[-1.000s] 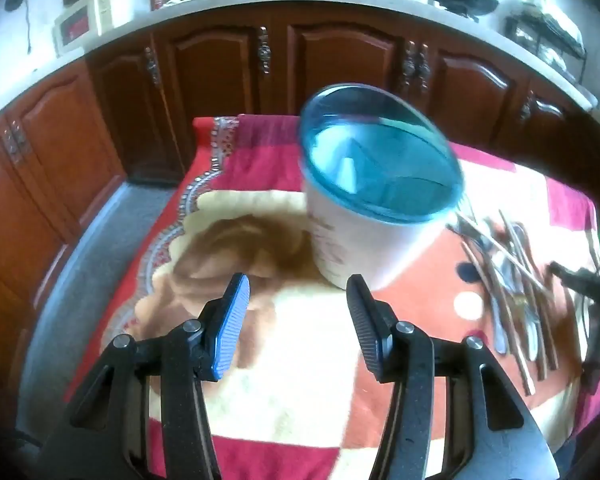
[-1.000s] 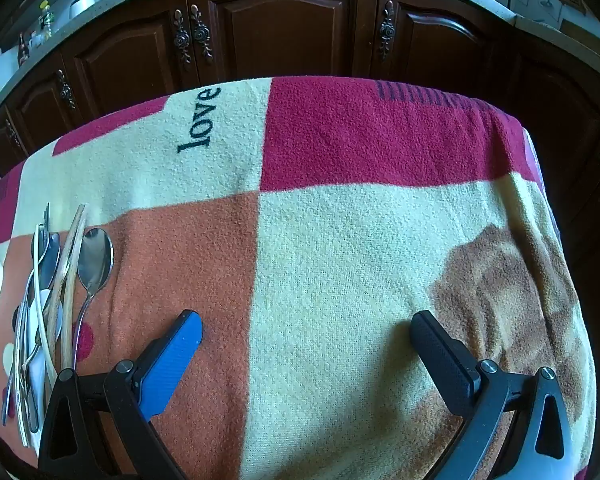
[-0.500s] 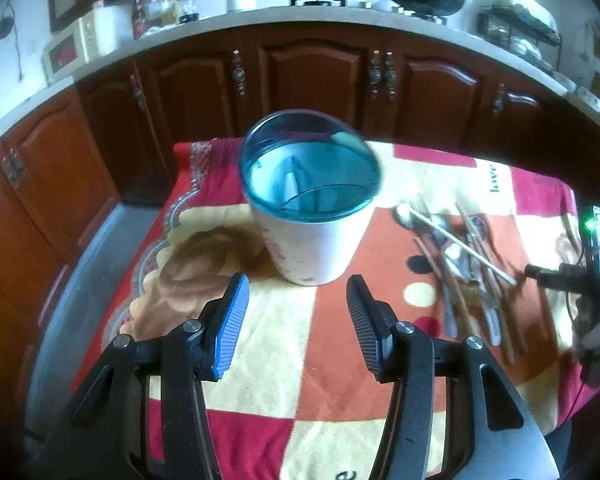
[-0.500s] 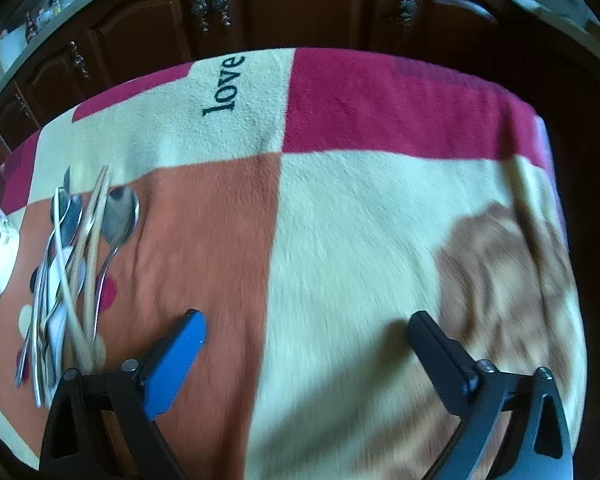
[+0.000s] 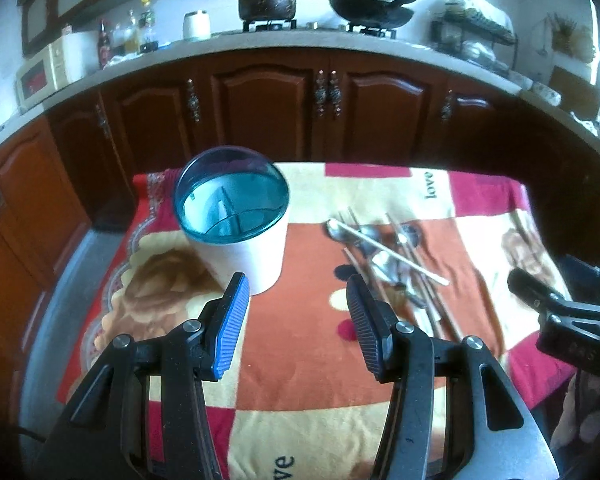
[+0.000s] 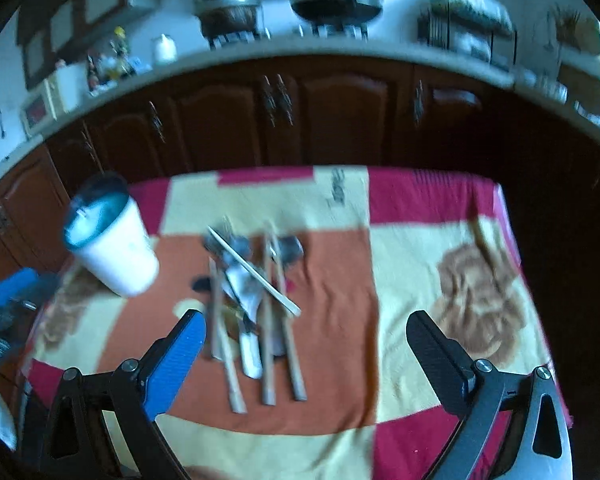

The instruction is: Organize utensils

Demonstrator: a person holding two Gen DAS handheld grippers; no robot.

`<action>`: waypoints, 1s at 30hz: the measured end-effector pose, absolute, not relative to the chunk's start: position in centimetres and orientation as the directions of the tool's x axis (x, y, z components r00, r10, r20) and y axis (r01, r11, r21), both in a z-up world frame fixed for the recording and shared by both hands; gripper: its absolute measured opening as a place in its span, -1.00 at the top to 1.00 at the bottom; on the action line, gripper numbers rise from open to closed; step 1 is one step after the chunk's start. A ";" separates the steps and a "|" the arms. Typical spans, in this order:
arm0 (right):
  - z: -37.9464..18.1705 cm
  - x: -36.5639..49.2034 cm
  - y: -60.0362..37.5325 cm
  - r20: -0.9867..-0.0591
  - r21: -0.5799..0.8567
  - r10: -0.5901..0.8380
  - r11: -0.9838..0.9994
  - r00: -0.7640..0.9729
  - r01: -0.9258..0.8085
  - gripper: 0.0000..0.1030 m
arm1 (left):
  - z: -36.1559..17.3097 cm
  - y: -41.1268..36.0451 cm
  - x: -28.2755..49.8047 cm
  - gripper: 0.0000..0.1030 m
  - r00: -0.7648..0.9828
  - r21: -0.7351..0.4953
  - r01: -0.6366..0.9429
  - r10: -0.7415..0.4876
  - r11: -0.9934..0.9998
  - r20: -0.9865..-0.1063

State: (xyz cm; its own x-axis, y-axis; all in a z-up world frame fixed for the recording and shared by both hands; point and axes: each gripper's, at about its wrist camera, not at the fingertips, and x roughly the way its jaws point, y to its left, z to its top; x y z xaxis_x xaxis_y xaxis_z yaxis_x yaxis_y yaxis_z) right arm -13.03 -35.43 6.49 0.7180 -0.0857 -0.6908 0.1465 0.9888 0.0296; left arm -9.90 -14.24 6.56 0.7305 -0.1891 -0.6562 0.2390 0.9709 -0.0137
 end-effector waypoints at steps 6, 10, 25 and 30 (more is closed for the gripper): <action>9.7 -15.2 -33.0 -0.629 0.037 -0.104 0.986 0.770 0.164 -0.94 | 8.2 -14.3 -11.4 0.02 0.760 -0.008 0.241 -0.194 0.971 -0.620; 10.4 -15.6 -32.1 -0.625 0.044 -0.088 0.988 0.775 0.147 -0.94 | 9.0 -14.0 -11.8 0.02 0.771 -0.010 0.240 -0.197 0.971 -0.605; 12.3 -16.7 -31.2 -0.596 0.020 -0.118 0.987 0.794 0.162 -0.94 | 10.2 -13.7 -12.6 0.02 0.784 -0.020 0.234 -0.201 0.972 -0.587; 12.6 -16.7 -31.1 -0.597 0.016 -0.131 0.984 0.792 0.175 -0.94 | 10.4 -13.7 -12.6 0.02 0.785 -0.025 0.235 -0.204 0.972 -0.585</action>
State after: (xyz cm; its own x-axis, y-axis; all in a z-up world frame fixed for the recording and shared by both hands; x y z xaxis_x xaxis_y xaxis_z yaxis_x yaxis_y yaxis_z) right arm -16.66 -31.08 12.56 0.7917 -0.1311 -0.5967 0.1750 0.9844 0.0160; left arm -12.62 -13.70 10.37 0.7847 -0.2043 -0.5852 0.2345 0.9718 -0.0248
